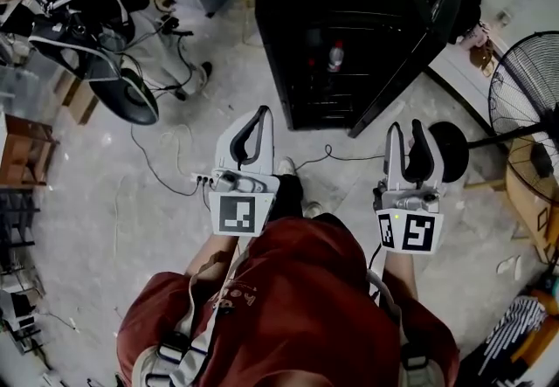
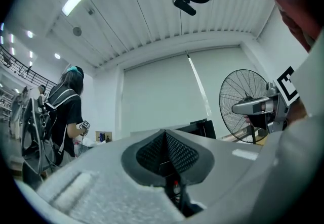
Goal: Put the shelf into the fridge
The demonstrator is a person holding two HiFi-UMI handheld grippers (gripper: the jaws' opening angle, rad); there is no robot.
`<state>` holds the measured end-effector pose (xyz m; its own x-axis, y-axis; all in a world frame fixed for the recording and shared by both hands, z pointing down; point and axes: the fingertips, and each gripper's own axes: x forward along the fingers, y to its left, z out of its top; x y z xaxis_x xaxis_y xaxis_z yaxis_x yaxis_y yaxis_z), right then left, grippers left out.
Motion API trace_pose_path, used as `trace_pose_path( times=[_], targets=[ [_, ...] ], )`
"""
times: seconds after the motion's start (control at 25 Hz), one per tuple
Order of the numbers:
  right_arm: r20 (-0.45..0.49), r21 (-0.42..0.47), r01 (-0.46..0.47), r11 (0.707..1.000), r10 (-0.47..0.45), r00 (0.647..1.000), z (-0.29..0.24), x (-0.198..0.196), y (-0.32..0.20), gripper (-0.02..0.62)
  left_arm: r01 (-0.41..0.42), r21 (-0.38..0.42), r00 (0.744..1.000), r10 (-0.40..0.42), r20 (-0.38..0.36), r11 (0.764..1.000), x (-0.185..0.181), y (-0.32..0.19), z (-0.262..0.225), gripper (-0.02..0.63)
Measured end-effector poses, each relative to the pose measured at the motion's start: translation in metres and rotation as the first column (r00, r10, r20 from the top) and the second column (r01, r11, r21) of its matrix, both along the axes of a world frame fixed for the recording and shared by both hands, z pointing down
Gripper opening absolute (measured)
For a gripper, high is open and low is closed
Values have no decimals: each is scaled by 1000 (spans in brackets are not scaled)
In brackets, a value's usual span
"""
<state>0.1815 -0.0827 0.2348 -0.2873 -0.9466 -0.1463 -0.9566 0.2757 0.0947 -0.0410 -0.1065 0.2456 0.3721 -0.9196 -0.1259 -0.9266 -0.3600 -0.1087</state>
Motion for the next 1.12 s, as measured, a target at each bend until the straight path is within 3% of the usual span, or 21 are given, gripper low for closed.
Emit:
trace_pose_path(
  times=[0.16, 0.28, 0.52, 1.12],
  targets=[
    [39, -1, -15, 1000, 15, 999, -13, 5, -1, 114, -7, 27, 1000, 6, 13, 1000, 3, 1, -9, 5],
    [14, 6, -31, 999, 31, 999, -15, 7, -1, 97, -6, 35, 1000, 6, 12, 999, 3, 1, -11, 5],
    [3, 6, -32, 999, 32, 999, -13, 3, -1, -1, -9, 44, 1000, 9, 0, 999, 7, 4, -13, 5],
    [-20, -44, -5, 999, 4, 1000, 0, -10, -5, -3, -9, 23, 1000, 9, -4, 1000, 9, 6, -5, 5]
  ],
)
